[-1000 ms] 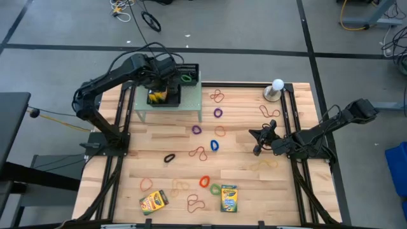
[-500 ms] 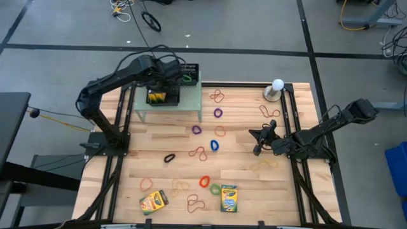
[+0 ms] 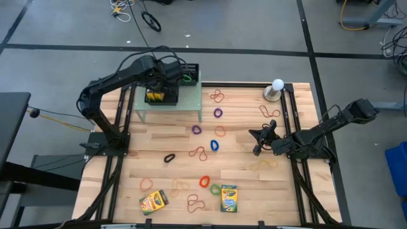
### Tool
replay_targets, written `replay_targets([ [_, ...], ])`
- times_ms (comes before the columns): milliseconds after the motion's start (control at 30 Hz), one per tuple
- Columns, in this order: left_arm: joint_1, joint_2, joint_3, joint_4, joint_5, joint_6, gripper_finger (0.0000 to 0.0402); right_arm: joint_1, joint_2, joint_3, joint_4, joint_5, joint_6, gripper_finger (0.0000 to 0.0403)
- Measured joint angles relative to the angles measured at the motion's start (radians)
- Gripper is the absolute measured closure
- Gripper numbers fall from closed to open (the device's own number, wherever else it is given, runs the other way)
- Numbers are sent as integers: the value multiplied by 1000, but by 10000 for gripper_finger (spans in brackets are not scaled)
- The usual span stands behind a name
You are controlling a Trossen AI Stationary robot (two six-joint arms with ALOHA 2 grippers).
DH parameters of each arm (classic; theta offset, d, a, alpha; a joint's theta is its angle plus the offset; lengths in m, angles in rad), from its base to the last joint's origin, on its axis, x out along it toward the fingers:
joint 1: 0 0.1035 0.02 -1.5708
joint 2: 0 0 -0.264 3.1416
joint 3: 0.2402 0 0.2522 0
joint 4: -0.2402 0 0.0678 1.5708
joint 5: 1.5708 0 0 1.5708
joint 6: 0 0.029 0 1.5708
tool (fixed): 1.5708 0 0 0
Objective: Pick & Place Office Desk Supplies
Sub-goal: Put the crayon box into the bottom black bin on the shelf
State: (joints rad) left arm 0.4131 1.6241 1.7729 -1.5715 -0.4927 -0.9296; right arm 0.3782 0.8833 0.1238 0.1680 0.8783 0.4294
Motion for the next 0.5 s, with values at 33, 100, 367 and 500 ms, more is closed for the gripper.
replay_targets([
  [33,-2,0,0,0,-3,6,276,0,0,0,0,0,0,392],
  [100,-3,0,0,0,-5,25,264,0,0,0,0,0,0,392],
  [367,-2,0,0,0,-13,125,208,0,0,0,0,0,0,392],
  [500,-2,-1,0,0,-54,204,185,0,0,0,0,0,0,392],
])
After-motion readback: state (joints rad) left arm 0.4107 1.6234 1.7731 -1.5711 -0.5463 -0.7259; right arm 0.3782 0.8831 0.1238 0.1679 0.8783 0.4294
